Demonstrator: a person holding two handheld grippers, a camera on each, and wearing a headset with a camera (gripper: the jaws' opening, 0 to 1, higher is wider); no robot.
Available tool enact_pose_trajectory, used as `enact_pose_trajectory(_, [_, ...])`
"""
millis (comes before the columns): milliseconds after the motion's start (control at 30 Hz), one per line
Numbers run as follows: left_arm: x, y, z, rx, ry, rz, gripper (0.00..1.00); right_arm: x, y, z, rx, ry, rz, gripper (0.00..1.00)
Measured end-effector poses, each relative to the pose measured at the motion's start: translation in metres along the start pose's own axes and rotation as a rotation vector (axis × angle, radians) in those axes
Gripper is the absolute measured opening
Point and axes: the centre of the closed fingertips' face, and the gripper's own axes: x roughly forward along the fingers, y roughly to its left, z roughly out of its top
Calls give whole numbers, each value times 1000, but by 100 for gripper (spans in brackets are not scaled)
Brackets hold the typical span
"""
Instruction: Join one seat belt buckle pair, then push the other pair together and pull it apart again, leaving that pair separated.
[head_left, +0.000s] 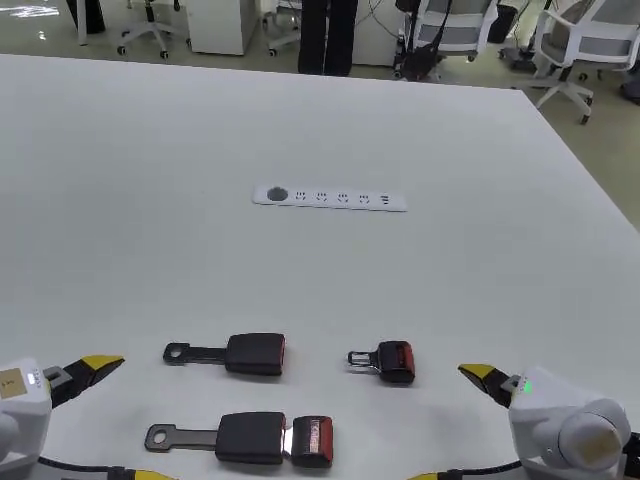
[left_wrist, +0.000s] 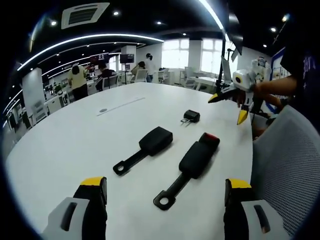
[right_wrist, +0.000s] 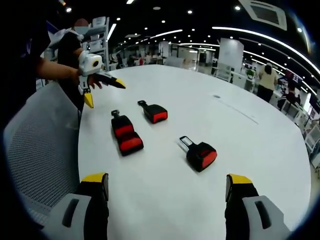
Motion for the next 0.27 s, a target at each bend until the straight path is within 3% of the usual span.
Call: enact_pose_trajectory(267, [-1, 1, -1, 4, -7, -1, 100, -1, 1, 0, -2, -2, 0, 99])
